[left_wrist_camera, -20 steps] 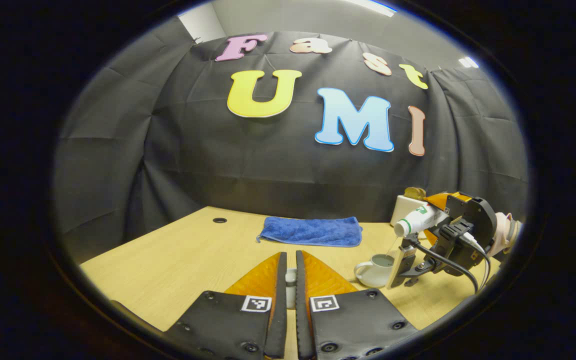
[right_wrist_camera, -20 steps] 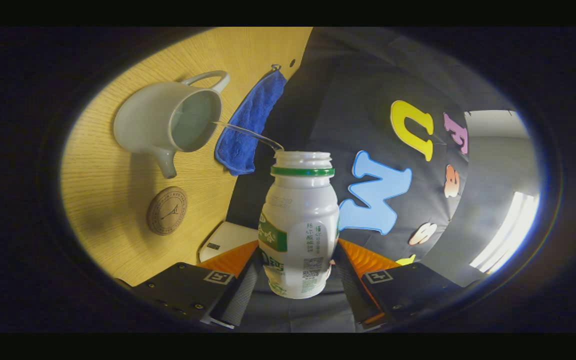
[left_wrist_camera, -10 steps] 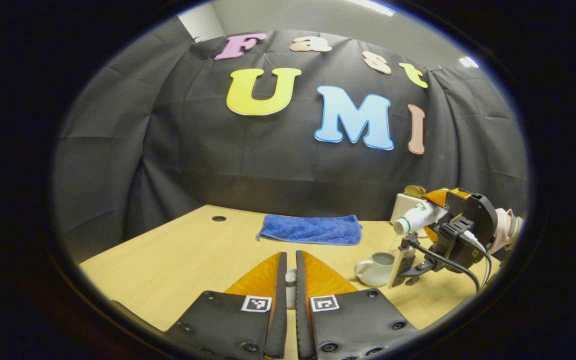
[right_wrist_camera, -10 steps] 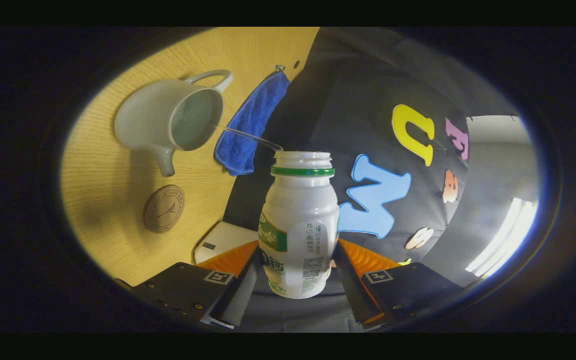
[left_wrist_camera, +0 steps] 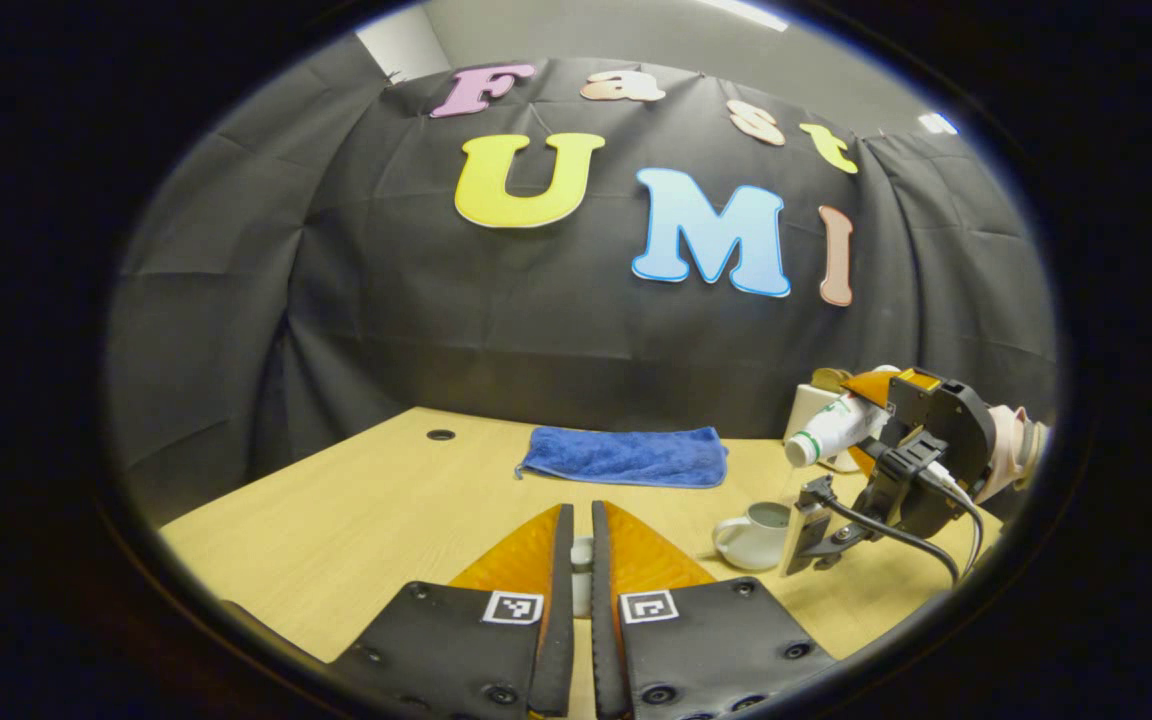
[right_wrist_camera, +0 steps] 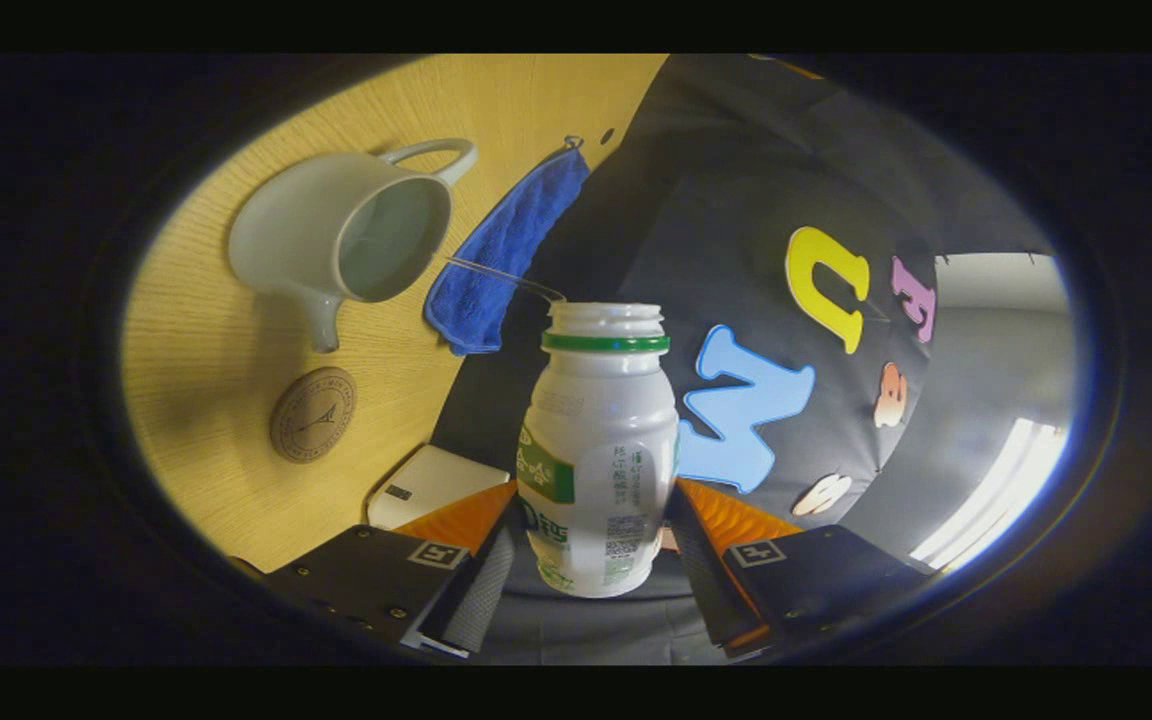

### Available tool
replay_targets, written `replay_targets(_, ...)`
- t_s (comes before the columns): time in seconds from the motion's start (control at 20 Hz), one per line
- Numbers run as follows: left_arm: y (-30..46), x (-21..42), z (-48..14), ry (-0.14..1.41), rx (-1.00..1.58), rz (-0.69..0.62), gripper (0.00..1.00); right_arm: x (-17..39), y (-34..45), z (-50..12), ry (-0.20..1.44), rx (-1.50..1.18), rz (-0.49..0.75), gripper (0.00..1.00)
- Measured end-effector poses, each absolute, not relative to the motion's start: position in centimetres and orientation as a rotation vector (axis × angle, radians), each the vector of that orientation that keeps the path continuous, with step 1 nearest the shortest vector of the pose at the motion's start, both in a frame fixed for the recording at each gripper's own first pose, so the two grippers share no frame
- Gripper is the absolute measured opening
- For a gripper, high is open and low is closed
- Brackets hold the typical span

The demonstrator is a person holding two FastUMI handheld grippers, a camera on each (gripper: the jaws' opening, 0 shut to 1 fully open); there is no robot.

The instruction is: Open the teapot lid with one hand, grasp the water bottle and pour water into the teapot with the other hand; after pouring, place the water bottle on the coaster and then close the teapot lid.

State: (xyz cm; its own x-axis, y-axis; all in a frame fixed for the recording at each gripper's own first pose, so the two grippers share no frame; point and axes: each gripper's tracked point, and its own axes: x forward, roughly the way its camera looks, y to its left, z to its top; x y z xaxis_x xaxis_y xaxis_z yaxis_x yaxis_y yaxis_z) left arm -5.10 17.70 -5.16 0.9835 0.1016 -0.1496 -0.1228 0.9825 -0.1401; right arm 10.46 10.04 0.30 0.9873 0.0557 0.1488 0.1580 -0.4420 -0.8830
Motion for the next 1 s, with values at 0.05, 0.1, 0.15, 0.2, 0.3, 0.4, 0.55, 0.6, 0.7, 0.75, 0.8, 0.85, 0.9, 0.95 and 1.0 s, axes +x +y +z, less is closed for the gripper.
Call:
replay_targets(0.05,17.7,-5.1,-5.2,0.144,-0.149,0.114,0.18,10.5,10.1,0.3,-0.152,-2.034,-0.114,0.8)
replay_targets(0.1,17.7,-5.0,-5.3,0.145,-0.15,0.114,0.18,10.5,10.1,0.3,-0.154,-2.039,-0.111,0.8)
replay_targets(0.15,17.7,-5.1,-5.3,0.146,-0.15,0.113,0.18,10.5,10.1,0.2,-0.155,-2.045,-0.107,0.8)
replay_targets(0.2,17.7,-5.1,-5.2,0.146,-0.15,0.113,0.18,10.5,10.1,0.2,-0.155,-2.054,-0.102,0.8)
replay_targets(0.3,17.7,-5.0,-5.4,0.148,-0.149,0.113,0.18,10.5,10.2,0.0,-0.158,-2.069,-0.096,0.8)
replay_targets(0.4,17.7,-5.1,-5.3,0.148,-0.148,0.112,0.18,10.6,10.3,-0.1,-0.163,-2.082,-0.09,0.8)
replay_targets(0.55,17.7,-5.0,-5.3,0.15,-0.144,0.114,0.18,10.6,10.3,-0.1,-0.175,-2.102,-0.09,0.8)
replay_targets(0.6,17.7,-5.0,-5.4,0.15,-0.143,0.114,0.18,10.4,10.4,0.0,-0.182,-2.107,-0.09,0.8)
replay_targets(0.7,17.6,-5.0,-5.4,0.152,-0.141,0.113,0.14,10.4,10.5,0.1,-0.191,-2.113,-0.092,0.8)
replay_targets(0.75,17.6,-5.0,-5.4,0.152,-0.14,0.112,0.14,10.4,10.5,0.1,-0.194,-2.113,-0.094,0.8)
replay_targets(0.8,17.6,-5.0,-5.4,0.152,-0.14,0.112,0.18,10.4,10.5,0.1,-0.194,-2.105,-0.095,0.8)
replay_targets(0.85,17.7,-5.1,-5.4,0.151,-0.14,0.112,0.14,10.3,10.5,0.0,-0.189,-2.084,-0.095,0.8)
replay_targets(0.9,17.7,-5.0,-5.3,0.151,-0.142,0.113,0.18,10.2,10.3,-0.2,-0.178,-2.056,-0.093,0.8)
replay_targets(0.95,17.7,-5.0,-5.4,0.151,-0.144,0.114,0.18,10.3,10.2,-0.7,-0.159,-2.017,-0.085,0.8)
replay_targets(1.0,17.7,-5.0,-5.4,0.152,-0.145,0.115,0.18,10.1,10.0,-1.3,-0.138,-1.974,-0.075,0.8)
